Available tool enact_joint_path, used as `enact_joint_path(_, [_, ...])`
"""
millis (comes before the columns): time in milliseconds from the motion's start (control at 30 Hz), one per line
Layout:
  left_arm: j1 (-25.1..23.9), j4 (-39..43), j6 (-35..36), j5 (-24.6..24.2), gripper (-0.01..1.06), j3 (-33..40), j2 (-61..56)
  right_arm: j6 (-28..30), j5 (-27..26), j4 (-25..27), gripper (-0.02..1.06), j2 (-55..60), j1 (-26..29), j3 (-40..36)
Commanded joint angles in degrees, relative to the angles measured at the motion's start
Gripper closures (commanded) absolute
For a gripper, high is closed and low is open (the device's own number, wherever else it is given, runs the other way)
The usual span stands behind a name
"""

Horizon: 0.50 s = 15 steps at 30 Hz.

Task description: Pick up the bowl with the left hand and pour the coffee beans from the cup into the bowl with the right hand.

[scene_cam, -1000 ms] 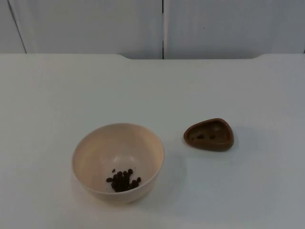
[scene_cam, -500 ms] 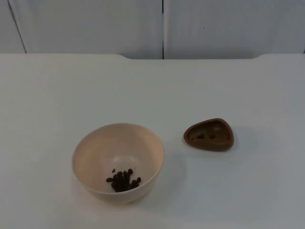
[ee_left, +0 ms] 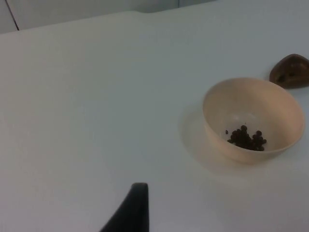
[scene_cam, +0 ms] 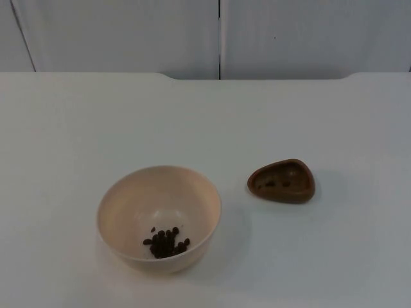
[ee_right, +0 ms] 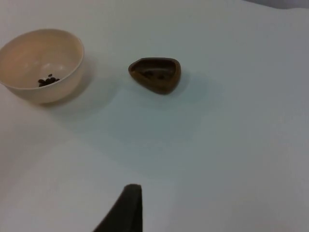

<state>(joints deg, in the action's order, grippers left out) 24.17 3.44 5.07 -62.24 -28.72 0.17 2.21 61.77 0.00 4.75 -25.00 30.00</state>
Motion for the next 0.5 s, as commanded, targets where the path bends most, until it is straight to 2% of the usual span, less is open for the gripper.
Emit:
enact_joint_path(0, [-0.21, 0.5, 0.37, 0.58, 0.0, 0.19, -0.17, -0.17, 0.01, 0.31, -0.01, -0.39, -0.33, -0.43])
enact_joint_path(467, [-0.21, 0.64, 0.37, 0.58, 0.0, 0.19, -0.17, -0.17, 0.01, 0.31, -0.01, -0.39, -0.33, -0.43])
